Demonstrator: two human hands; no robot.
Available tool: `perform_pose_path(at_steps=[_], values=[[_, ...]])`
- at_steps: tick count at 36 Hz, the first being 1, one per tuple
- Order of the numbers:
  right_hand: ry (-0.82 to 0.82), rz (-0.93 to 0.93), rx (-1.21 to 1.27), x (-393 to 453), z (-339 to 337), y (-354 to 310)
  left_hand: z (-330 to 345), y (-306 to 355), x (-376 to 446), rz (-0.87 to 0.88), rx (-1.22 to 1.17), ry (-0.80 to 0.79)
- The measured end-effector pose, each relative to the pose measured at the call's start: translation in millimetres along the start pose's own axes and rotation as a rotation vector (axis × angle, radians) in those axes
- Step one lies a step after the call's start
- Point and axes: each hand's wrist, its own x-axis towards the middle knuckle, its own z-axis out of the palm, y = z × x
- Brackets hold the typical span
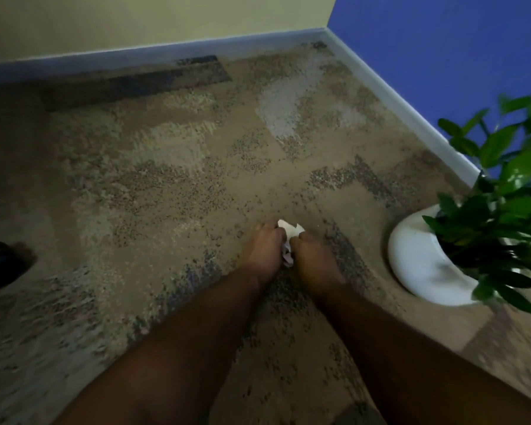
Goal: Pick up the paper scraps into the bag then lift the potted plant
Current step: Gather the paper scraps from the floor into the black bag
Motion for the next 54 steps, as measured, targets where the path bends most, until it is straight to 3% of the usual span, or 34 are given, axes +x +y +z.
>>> perform_pose_path(at_steps=[4,7,16,26,34,43,48,54], values=[[-0.124,0.057,0.042,-22.5,-5.2,6.5,3.5,15.2,-16.0,0.025,0.03,-0.096],[-0.168,0.079,0.129,-40.4,-14.0,17.0,-0.3,33.9,-22.4,0.017,0.058,-0.256],[-0.051,0.157,0.292,-93.7,-62.4,57.9,-15.8,109.5,-32.1,0.116,0.048,-0.414],[-0.15,0.252,0.275,-178.1,-117.8,115.7,-12.8,212.5,-67.5,0.255,0.164,-0.627],[-0.247,0.25,0.17,-257.2,-180.5,177.8,25.6,303.5,-108.0,0.341,0.123,-0.555],[-0.094,0.396,-0.133,-340.6,-281.8,257.3,41.0,463.4,-126.3,0.381,-0.142,-0.381],[-0.08,0.612,-0.201,-400.4,-326.1,300.5,66.0,550.4,-151.4,0.369,-0.349,-0.317],[-0.078,0.851,-0.174,-475.7,-346.2,343.4,108.5,628.4,-194.6,0.342,-0.486,-0.393]])
